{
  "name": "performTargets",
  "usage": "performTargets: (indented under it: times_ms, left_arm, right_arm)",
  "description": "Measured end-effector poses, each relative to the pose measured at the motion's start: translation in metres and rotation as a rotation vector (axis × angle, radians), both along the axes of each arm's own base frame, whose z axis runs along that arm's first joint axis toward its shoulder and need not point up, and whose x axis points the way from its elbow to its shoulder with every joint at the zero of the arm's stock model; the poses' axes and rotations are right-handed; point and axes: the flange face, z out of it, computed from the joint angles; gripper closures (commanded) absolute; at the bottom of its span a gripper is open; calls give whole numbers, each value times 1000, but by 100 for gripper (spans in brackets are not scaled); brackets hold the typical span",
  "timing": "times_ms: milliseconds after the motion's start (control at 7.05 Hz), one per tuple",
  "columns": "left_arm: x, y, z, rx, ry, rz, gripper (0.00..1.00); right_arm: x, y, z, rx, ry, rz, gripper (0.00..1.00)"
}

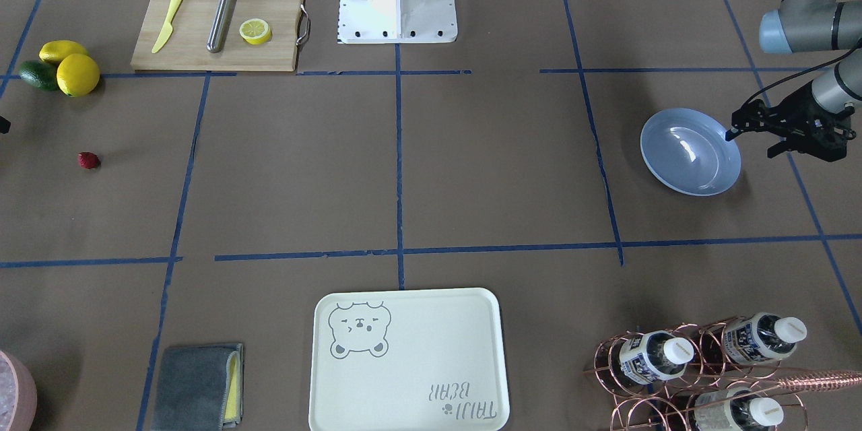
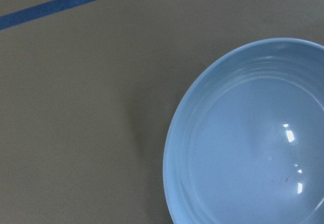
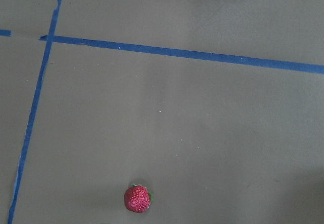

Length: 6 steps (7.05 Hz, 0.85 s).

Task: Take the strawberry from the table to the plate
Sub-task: 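Grip the light blue plate rim with the left gripper and slide it inward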

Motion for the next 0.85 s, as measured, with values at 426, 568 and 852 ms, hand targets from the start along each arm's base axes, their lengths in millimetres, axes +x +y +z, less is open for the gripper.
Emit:
performTargets:
  times_ms: [426, 568, 852]
  left_arm:
    - [24, -8, -2, 4, 3, 22, 62]
    - [33, -13, -1, 1, 2, 31, 100]
    - [42, -22, -7, -1, 8, 30, 100]
  right_arm:
    - [0, 0, 0, 0, 0, 0, 0]
    - [0, 0, 0, 1, -1, -1, 0]
    - [0, 0, 0, 2, -3, -2, 0]
